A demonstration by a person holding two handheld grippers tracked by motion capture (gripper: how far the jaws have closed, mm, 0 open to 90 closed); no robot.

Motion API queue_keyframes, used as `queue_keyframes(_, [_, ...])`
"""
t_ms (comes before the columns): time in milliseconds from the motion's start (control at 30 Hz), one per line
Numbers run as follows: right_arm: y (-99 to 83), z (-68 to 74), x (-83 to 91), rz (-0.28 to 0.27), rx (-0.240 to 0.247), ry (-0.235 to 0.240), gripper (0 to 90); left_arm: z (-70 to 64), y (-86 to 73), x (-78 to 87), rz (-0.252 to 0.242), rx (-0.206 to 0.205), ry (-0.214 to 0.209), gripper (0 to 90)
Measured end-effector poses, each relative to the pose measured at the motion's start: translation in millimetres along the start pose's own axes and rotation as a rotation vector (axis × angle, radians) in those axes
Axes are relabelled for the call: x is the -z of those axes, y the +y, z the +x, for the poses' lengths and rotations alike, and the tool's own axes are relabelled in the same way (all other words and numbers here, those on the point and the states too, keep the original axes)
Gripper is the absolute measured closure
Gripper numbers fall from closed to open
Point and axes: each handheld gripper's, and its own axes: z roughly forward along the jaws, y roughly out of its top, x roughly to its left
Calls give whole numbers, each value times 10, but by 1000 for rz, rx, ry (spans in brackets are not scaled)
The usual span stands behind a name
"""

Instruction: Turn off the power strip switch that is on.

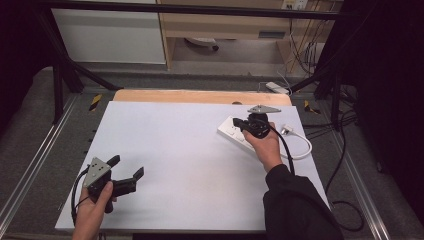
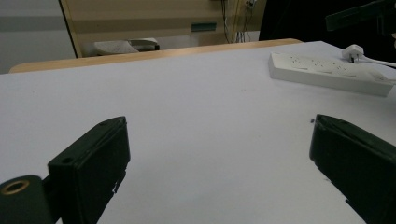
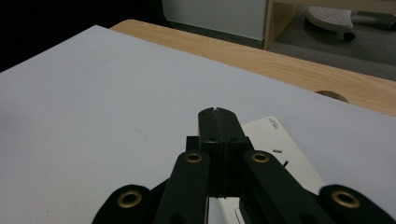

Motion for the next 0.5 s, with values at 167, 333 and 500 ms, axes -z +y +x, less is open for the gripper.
queue_keyframes(167, [6, 0, 109, -19, 6, -9, 900, 5, -1, 0, 0, 0, 1, 48])
queue_keyframes(333, [10, -2, 216, -43, 0, -21, 853, 4, -3, 2, 1, 0, -1, 48])
queue_keyframes(500, [-3, -27, 354, -67, -23, -28, 778, 12, -7, 4, 1, 5, 1, 49])
